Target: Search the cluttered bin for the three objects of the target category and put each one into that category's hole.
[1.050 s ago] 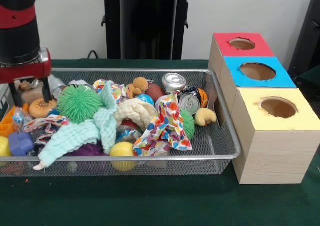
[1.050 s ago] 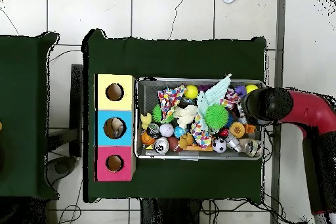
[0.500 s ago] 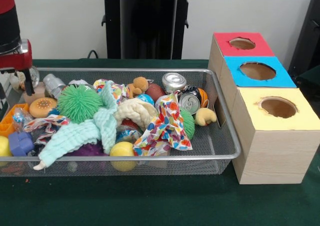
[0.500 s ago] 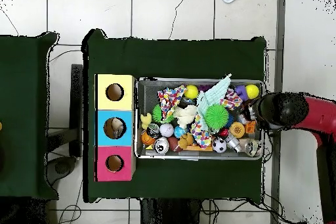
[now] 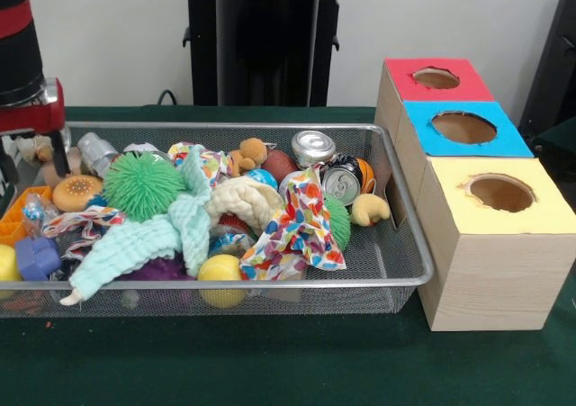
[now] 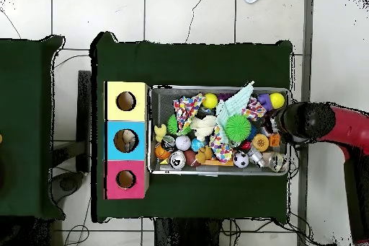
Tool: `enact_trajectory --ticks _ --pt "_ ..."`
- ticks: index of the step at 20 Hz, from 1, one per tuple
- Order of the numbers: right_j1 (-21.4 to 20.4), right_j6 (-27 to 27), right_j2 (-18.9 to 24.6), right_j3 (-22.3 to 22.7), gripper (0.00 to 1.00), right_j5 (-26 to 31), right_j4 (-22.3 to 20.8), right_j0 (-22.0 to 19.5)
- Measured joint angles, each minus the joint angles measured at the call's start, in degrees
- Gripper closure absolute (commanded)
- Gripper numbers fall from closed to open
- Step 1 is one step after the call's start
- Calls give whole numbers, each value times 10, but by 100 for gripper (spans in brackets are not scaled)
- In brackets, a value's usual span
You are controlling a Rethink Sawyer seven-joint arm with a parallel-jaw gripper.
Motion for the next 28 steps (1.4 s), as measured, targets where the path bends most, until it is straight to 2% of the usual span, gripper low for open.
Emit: enact_trajectory --ticks 8,11,21,28 --pt "38 0 0 -5 0 0 -3 1" --pt "44 0 0 -10 0 0 -24 4" --pt "43 0 0 -28 0 0 -73 9" --pt "43 0 0 -31 0 0 -74 10"
